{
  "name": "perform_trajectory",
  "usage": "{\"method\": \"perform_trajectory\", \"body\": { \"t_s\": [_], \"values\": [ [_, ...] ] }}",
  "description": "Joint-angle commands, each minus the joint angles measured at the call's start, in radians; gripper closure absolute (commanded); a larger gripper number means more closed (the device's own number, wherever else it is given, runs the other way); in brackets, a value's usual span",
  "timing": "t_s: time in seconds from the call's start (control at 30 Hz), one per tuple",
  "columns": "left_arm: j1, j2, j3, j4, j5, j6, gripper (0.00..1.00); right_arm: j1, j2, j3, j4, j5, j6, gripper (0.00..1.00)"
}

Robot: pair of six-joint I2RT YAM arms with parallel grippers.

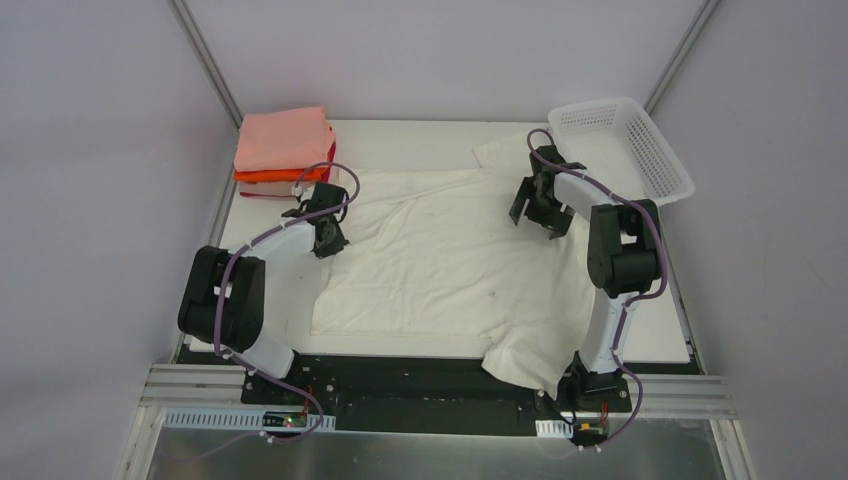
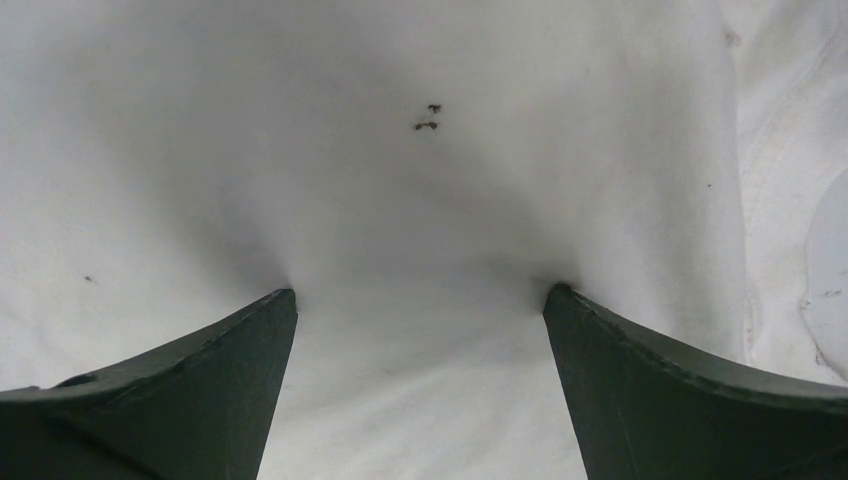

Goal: Fold and stack the t-shirts
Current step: Flatten out the tshirt

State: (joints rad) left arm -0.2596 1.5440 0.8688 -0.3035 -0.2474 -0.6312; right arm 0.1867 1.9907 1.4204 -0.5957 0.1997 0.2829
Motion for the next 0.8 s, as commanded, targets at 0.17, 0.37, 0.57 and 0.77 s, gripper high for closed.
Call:
{"method": "perform_trajectory", "body": {
  "t_s": [0.17,0.37,0.57,0.77],
  "values": [
    [0.052,0.042,0.068,0.051,-0.105,0.064,1.00,-0.012,0.002,-0.030,-0.028,0.024,-0.027,0.00],
    [0.074,0.044,0.061,0.049,-0.129,0.054,1.00,-0.013,-0.001,-0.033,-0.029,0.016,-0.028,0.00],
    [0.096,0.073,0.088,0.033,-0.117,0.054,1.00,-0.013,-0.006,-0.037,-0.028,0.015,-0.032,0.00],
    [0.097,0.061,0.143,-0.085,-0.153,0.026,0.56,-0.012,-0.032,-0.023,-0.030,-0.022,-0.035,0.00]
  ]
}}
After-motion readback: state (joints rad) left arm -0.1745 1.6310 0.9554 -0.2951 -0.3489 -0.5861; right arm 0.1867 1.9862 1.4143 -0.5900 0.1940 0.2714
